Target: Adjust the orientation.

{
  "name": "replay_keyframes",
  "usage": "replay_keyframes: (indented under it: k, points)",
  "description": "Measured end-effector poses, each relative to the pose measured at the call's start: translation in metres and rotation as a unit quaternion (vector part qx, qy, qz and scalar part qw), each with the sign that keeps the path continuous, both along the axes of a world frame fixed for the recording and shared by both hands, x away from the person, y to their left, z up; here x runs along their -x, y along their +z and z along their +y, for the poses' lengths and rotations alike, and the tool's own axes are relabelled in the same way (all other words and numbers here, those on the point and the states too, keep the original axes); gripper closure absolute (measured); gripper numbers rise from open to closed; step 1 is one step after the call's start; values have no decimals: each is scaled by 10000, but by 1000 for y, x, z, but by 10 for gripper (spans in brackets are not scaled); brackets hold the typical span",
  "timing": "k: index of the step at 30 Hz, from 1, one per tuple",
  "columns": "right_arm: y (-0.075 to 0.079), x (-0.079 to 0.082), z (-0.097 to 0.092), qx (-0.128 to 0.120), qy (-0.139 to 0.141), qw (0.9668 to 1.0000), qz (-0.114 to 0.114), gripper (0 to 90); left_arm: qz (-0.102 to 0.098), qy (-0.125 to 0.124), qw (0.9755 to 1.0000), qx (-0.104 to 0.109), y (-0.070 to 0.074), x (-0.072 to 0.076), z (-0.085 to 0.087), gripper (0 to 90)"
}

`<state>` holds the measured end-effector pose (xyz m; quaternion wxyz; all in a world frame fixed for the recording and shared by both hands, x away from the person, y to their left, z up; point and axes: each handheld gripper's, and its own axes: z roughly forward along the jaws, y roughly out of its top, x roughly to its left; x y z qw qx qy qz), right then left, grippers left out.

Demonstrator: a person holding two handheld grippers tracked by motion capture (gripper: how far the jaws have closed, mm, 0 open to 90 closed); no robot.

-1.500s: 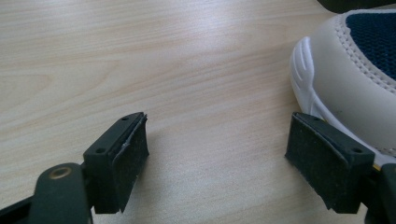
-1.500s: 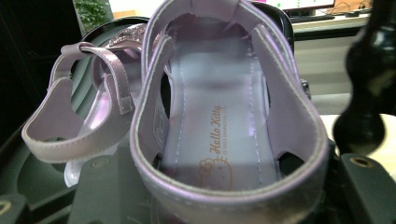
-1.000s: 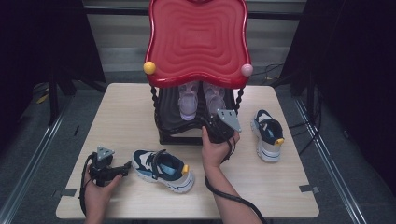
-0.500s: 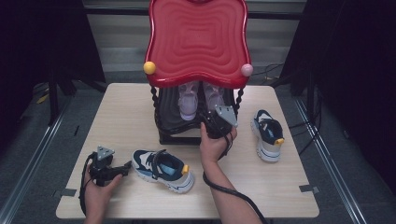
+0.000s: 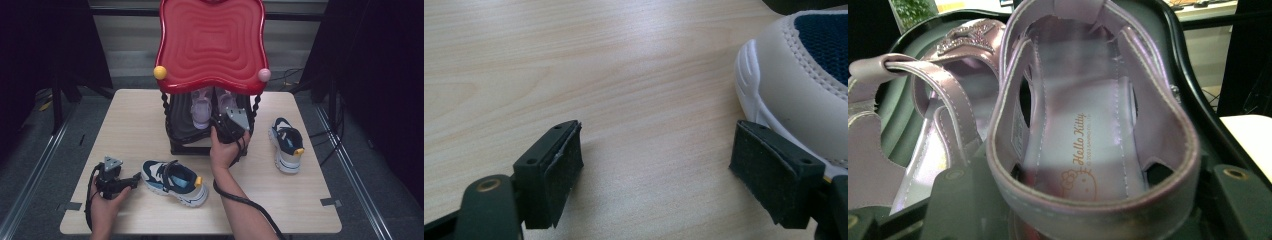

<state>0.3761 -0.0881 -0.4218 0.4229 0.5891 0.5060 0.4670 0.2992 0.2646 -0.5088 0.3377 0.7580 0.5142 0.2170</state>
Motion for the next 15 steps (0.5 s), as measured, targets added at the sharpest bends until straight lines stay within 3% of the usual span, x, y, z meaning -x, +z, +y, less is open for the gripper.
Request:
replay_keyframes:
  k: [6,13,15]
  points:
    - [-1,-5,0,-89,106,9998,131,350,8,-16,10000,-11,0,0,0,200]
    - [3,-6,-7,-282,397,9986,217,260,12,-18,10000,-14,0,0,0,200]
    - [5,-5,-9,-345,542,9978,147,235,13,-16,10000,-15,0,0,0,200]
